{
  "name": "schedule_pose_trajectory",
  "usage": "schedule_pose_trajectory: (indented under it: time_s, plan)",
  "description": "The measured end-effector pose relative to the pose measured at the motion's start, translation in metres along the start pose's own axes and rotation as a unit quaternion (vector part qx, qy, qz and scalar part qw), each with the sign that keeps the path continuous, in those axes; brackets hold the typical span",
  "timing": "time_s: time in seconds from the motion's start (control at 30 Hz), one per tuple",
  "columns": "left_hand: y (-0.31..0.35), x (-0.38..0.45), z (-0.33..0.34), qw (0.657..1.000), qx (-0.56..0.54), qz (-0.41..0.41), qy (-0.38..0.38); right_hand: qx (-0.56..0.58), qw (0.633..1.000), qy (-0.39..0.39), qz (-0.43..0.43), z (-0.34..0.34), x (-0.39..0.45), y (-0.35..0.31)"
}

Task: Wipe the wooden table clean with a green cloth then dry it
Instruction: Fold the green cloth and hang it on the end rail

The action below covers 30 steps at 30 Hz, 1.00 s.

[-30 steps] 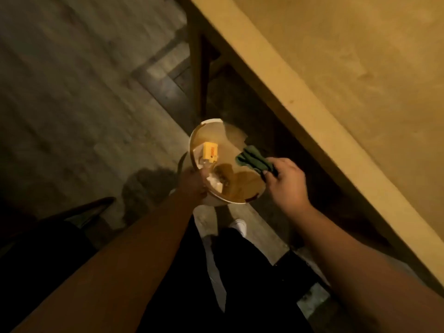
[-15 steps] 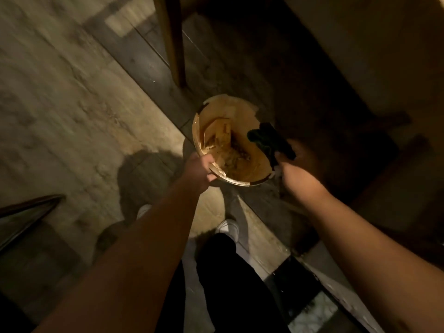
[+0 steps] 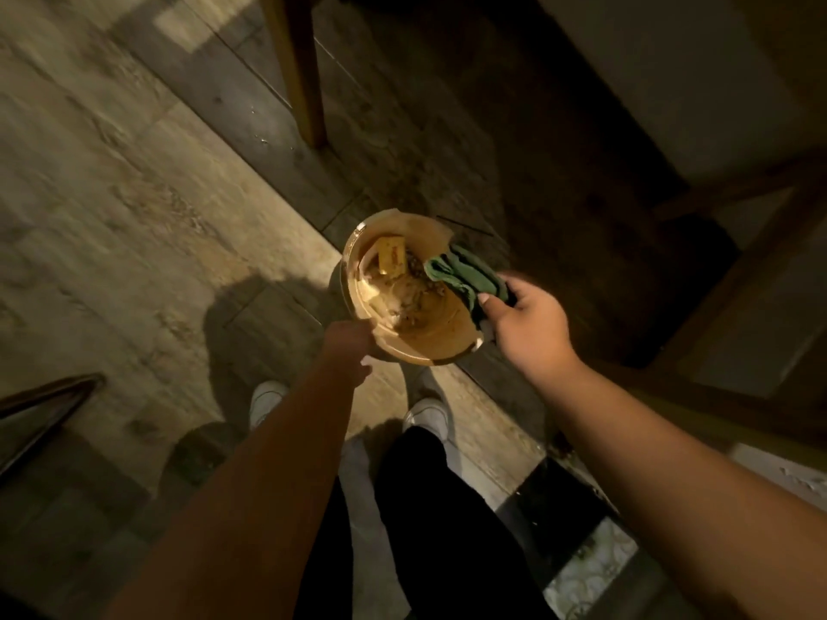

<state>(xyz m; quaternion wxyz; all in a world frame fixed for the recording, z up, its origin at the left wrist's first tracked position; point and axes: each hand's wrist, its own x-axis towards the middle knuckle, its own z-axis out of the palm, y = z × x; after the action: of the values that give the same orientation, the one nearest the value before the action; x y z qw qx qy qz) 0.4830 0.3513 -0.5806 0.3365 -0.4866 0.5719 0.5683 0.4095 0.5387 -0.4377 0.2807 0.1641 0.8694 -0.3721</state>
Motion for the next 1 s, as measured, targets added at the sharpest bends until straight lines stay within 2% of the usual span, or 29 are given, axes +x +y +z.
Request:
schedule_pose_trajectory:
  time_s: [0.03, 0.1, 0.17, 0.23, 0.3, 0.37, 0.43, 0.63, 0.77, 0.87, 0.93, 1.0]
  plan:
    - [0.010, -0.014, -0.004, 0.999, -0.051, 0.003, 0.016, 0.004, 1.000, 0.005, -0.023, -0.001, -0.006, -0.006]
    - [0.038, -0.051, -0.010, 0.996, -0.066, 0.026, 0.062, -0.001, 0.999, 0.002, -0.054, -0.006, -0.023, -0.023]
    - [0.073, -0.096, -0.021, 0.980, 0.005, 0.193, 0.056, -0.016, 0.996, -0.022, -0.082, -0.016, -0.043, -0.042]
    - [0.112, -0.146, -0.041, 0.928, 0.099, 0.358, -0.025, -0.022, 0.992, -0.058, -0.110, -0.031, -0.065, -0.066]
    - [0.145, -0.191, -0.061, 0.876, 0.188, 0.418, -0.151, -0.036, 0.985, -0.089, -0.146, -0.048, -0.088, -0.095]
    - [0.174, -0.234, -0.078, 0.826, 0.307, 0.413, -0.230, -0.055, 0.976, -0.109, -0.180, -0.067, -0.112, -0.123]
    - [0.197, -0.272, -0.094, 0.785, 0.402, 0.416, -0.221, -0.058, 0.970, -0.124, -0.200, -0.087, -0.134, -0.153]
    - [0.240, -0.390, -0.158, 0.774, 0.411, 0.463, -0.132, -0.094, 0.951, -0.158, -0.250, -0.136, -0.200, -0.253]
    - [0.257, -0.448, -0.200, 0.744, 0.437, 0.497, -0.090, -0.142, 0.939, -0.111, -0.293, -0.147, -0.241, -0.313]
    - [0.273, -0.482, -0.232, 0.728, 0.459, 0.500, -0.096, -0.142, 0.936, -0.088, -0.308, -0.145, -0.267, -0.348]
    - [0.282, -0.504, -0.253, 0.724, 0.469, 0.492, -0.119, -0.141, 0.932, -0.090, -0.322, -0.144, -0.282, -0.366]
    - [0.289, -0.521, -0.273, 0.707, 0.495, 0.493, -0.110, -0.156, 0.922, -0.104, -0.338, -0.142, -0.293, -0.382]
